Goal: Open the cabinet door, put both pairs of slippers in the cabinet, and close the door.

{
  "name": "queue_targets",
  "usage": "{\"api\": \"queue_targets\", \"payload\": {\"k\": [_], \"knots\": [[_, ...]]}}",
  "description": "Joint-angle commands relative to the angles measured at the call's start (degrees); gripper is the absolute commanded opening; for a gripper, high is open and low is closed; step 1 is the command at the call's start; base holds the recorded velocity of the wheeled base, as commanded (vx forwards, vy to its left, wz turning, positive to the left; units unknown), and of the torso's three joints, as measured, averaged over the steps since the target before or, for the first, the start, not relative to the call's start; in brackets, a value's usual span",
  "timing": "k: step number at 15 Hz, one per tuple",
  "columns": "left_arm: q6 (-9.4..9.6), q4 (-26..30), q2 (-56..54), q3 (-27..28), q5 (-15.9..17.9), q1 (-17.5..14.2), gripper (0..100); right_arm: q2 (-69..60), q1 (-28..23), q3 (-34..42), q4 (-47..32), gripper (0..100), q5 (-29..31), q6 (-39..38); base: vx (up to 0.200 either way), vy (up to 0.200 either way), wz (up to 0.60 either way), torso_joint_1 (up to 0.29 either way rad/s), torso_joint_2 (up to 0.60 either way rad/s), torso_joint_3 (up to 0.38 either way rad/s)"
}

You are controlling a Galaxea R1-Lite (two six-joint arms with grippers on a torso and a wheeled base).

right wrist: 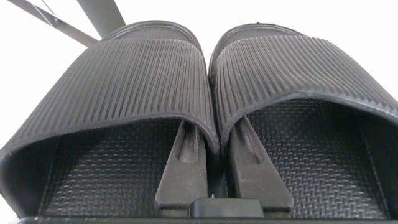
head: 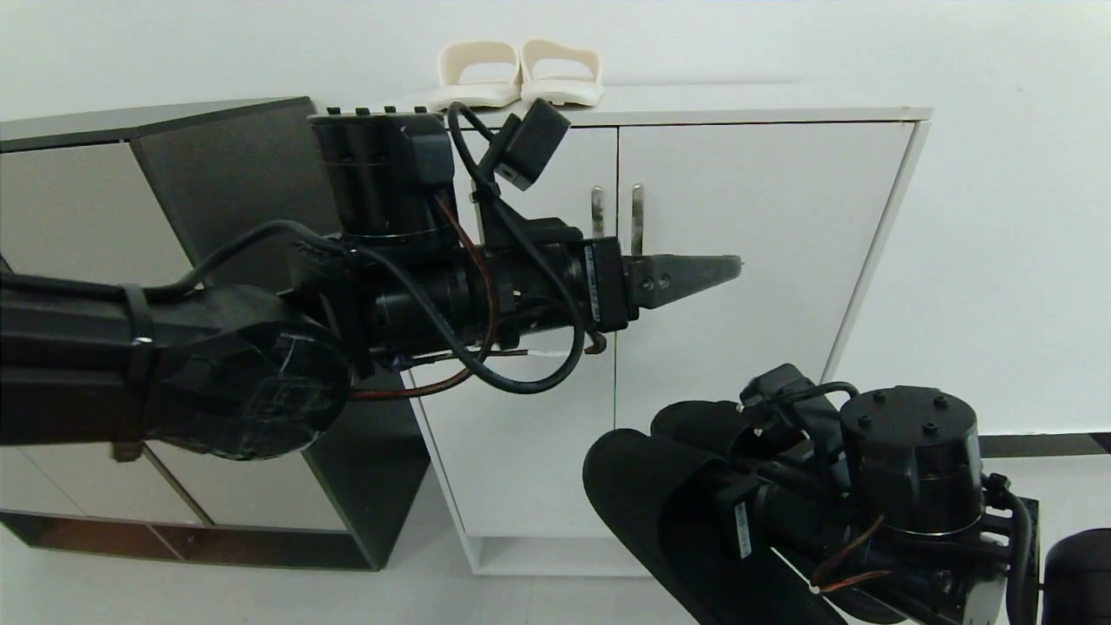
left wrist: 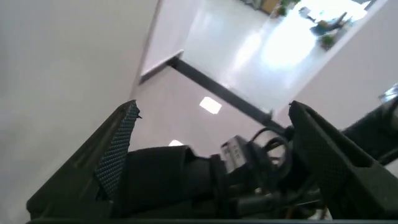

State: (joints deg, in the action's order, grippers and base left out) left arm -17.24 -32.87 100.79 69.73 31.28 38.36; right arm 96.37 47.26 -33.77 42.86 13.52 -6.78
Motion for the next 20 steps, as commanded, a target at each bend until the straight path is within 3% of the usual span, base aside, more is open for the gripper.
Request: {"api": "queue_targets", "payload": {"k": [1,3,6,13,18,20], "knots": [[-2.63,0.1,3.0,3.9,1.3,-0.4,100,0.0,0.0,0.0,0.0,0,0.0,0.0,0.000,0.000,0.00,0.000,0.00,0.000],[-1.75,0.2,7.0,8.1,-3.7,-1.3,100,-0.1,0.0,0.0,0.0,0,0.0,0.0,0.000,0.000,0.00,0.000,0.00,0.000],[-1.13,1.1,12.1,13.9,-8.1,-3.2,100,0.1,0.0,0.1,0.0,0,0.0,0.0,0.000,0.000,0.00,0.000,0.00,0.000],[1.07,1.3,13.6,15.9,-8.8,-5.9,100,0.0,0.0,0.1,0.0,0,0.0,0.0,0.000,0.000,0.00,0.000,0.00,0.000],[1.59,5.4,19.0,24.3,-10.5,-6.9,100,0.1,0.0,0.1,-0.1,0,0.0,0.0,0.000,0.000,0.00,0.000,0.00,0.000],[1.59,5.4,19.8,25.0,-10.5,-6.7,100,0.1,0.0,0.1,-0.1,0,0.0,0.0,0.000,0.000,0.00,0.000,0.00,0.000]]}}
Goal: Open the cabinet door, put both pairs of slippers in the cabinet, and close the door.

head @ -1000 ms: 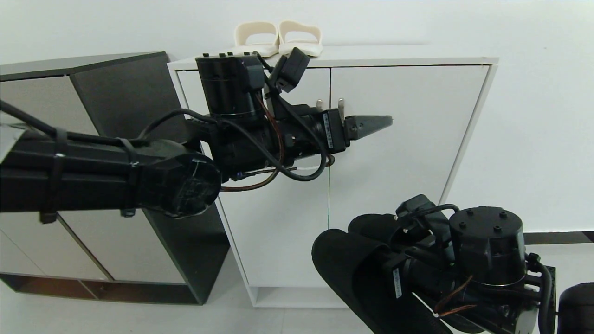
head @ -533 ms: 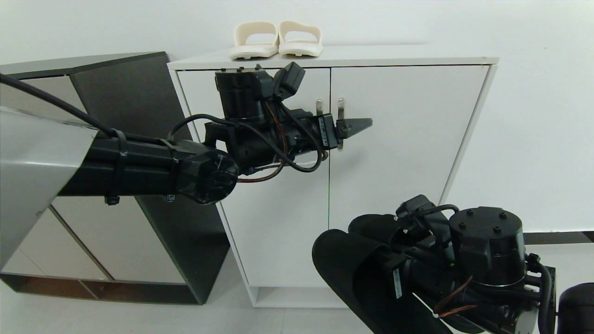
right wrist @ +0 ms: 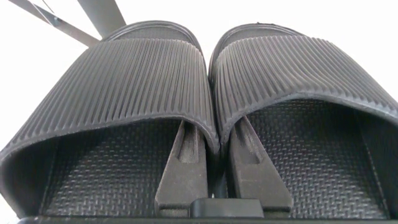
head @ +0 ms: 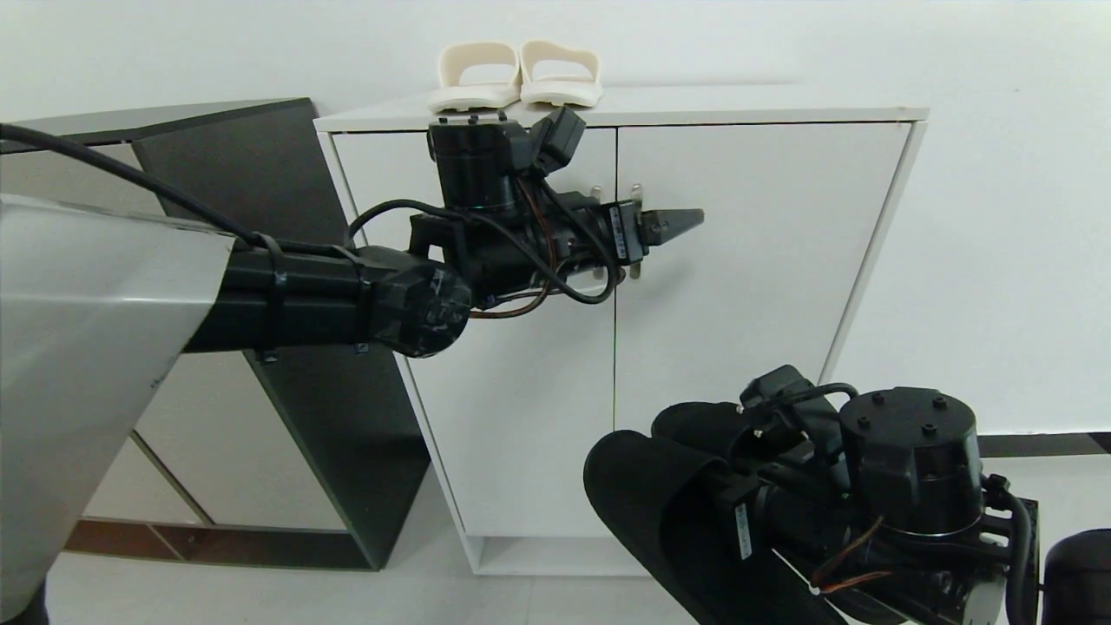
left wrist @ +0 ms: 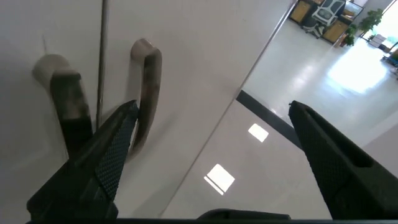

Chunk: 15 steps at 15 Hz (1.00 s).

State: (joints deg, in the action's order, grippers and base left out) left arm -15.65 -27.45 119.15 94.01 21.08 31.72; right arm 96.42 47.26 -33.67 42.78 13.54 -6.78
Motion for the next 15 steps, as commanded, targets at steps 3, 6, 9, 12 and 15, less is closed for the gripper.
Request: {"api": "queue_targets", "payload": {"k": [3,6,9,12,15], "knots": [[0.01,0.2,1.6,0.7,-0.2,1.4,100,0.1,0.0,0.1,0.0,0,0.0,0.0,0.000,0.000,0.00,0.000,0.00,0.000],[-0.08,0.2,1.1,0.4,-0.1,1.9,0,-0.2,0.0,0.4,-0.1,0,-0.2,0.0,0.000,0.000,0.00,0.000,0.00,0.000],[-0.08,-0.1,-2.0,-3.7,0.3,1.9,0,-2.3,0.1,3.3,-0.1,0,-7.0,0.1,0.000,0.000,0.00,0.000,0.00,0.000],[0.01,-0.4,-6.1,-8.8,0.3,3.3,0,-4.2,0.1,5.6,0.1,0,-11.9,1.9,0.000,0.000,0.00,0.000,0.00,0.000],[0.01,-4.5,-11.5,-16.3,-0.2,6.4,0,-5.4,0.1,8.3,1.3,0,-16.2,4.1,0.000,0.000,0.00,0.000,0.00,0.000]]}}
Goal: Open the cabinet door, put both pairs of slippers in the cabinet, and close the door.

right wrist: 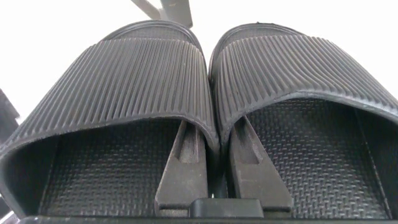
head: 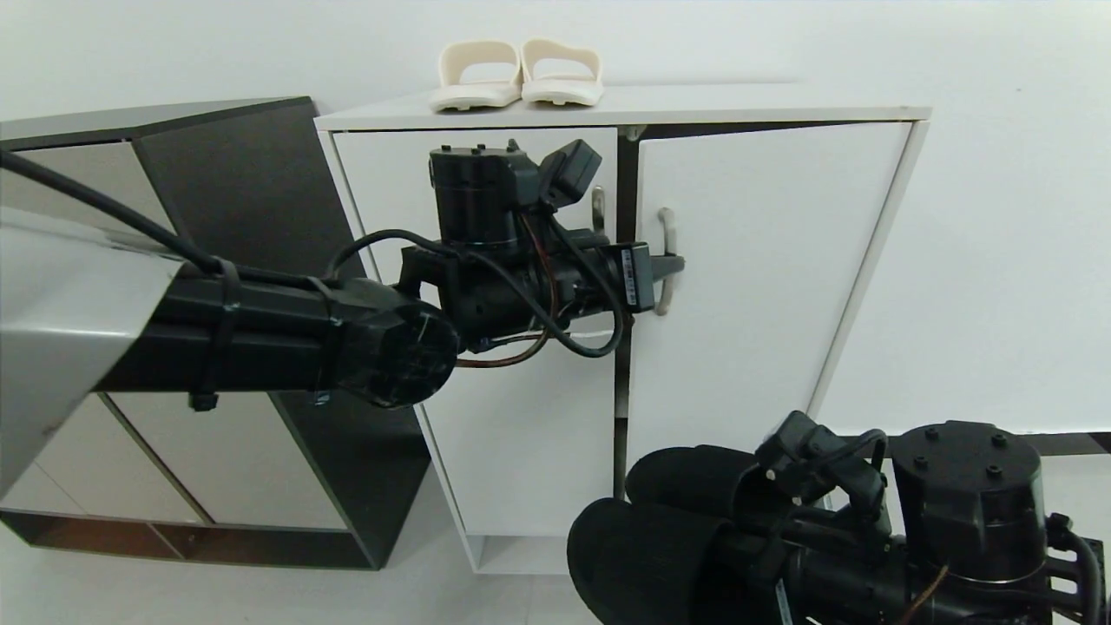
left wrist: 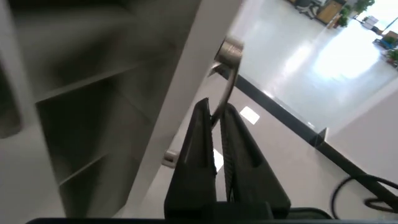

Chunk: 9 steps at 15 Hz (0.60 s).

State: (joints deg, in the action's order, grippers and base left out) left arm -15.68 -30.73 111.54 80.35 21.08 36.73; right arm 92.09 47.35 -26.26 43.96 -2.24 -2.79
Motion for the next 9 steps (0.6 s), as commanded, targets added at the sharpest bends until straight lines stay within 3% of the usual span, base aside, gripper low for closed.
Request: {"api": "queue_targets", "payload": {"k": [1,3,5,9], "knots": [[0.03,-2.1,-5.0,-4.4,-0.2,2.0,0,-1.2,0.0,0.9,0.2,0,-0.6,0.1,0.000,0.000,0.00,0.000,0.00,0.000],[0.03,-2.2,-7.7,-7.4,-0.6,3.0,0,-1.2,0.0,1.0,0.2,0,-0.7,0.1,0.000,0.000,0.00,0.000,0.00,0.000],[0.12,-3.3,-10.8,-11.1,-3.1,3.9,0,-1.2,0.0,1.3,0.2,0,-0.7,0.2,0.000,0.000,0.00,0.000,0.00,0.000],[-0.41,-10.5,-14.4,-18.2,-3.5,2.1,0,-1.2,0.2,1.4,0.2,0,-0.7,2.0,0.000,0.000,0.00,0.000,0.00,0.000]]}}
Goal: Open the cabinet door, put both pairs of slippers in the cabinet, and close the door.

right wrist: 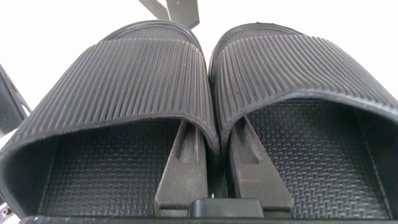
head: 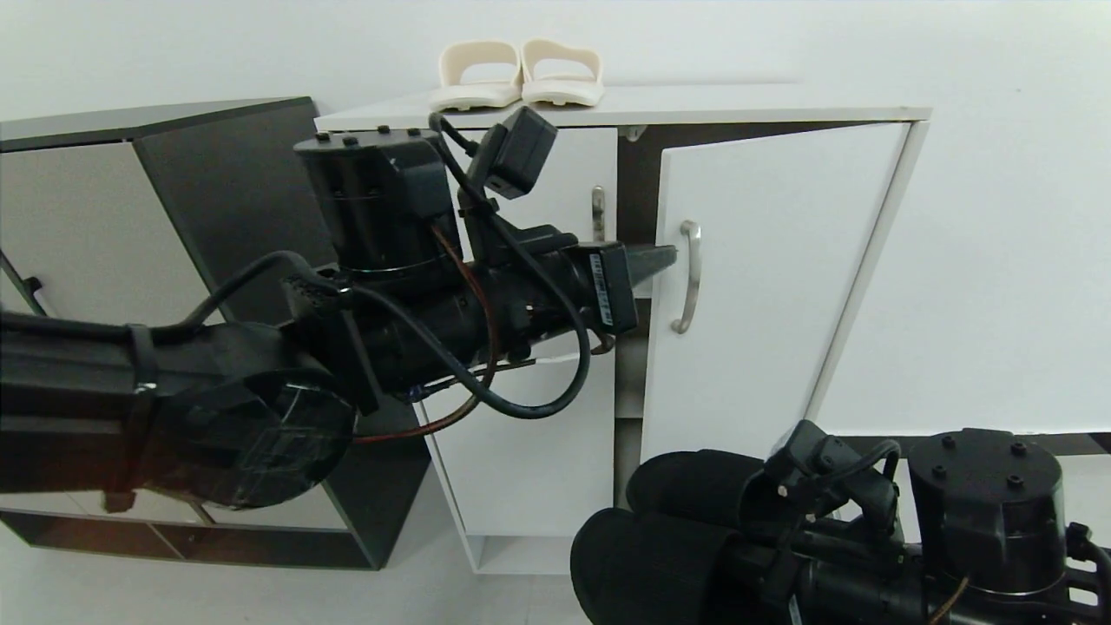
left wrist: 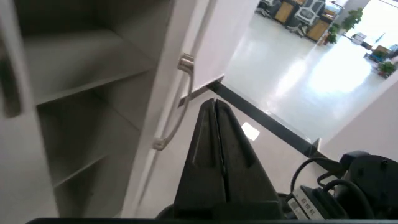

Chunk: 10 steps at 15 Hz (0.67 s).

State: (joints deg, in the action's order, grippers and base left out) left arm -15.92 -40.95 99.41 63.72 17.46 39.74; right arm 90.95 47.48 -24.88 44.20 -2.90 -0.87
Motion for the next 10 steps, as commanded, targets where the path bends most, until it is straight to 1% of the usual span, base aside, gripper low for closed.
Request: {"api": "queue_targets", "payload": {"k": [1,2,4,5,6,7,9,10], "knots": [[-0.16,-0.4,-1.9,-1.5,0.4,-2.7,0,-0.1,0.1,0.0,0.0,0,0.0,0.1,0.000,0.000,0.00,0.000,0.00,0.000],[-0.16,-0.7,-0.8,-0.8,1.4,-4.4,0,0.0,0.2,0.0,0.0,0,0.1,0.1,0.000,0.000,0.00,0.000,0.00,0.000],[-0.51,-0.5,2.5,2.8,4.1,-7.1,0,0.0,0.2,0.0,0.0,0,0.2,0.2,0.000,0.000,0.00,0.000,0.00,0.000],[-1.13,-0.7,4.4,4.9,4.3,-7.2,0,0.0,0.2,0.0,0.0,0,0.2,0.2,0.000,0.000,0.00,0.000,0.00,0.000],[-2.01,-0.4,6.9,8.4,4.3,-7.2,0,0.1,0.3,0.0,-0.1,0,0.3,0.2,0.000,0.000,0.00,0.000,0.00,0.000],[-2.36,-0.2,9.1,11.4,4.3,-7.1,0,0.2,0.6,0.0,-0.1,0,0.4,0.2,0.000,0.000,0.00,0.000,0.00,0.000],[-2.45,0.5,12.7,16.5,4.2,-7.0,0,0.2,1.9,0.0,-0.5,0,0.4,0.1,0.000,0.000,0.00,0.000,0.00,0.000],[-2.36,2.7,13.5,18.4,4.3,-7.0,0,0.3,2.5,0.1,-1.1,0,0.4,0.1,0.000,0.000,0.00,0.000,0.00,0.000]]}}
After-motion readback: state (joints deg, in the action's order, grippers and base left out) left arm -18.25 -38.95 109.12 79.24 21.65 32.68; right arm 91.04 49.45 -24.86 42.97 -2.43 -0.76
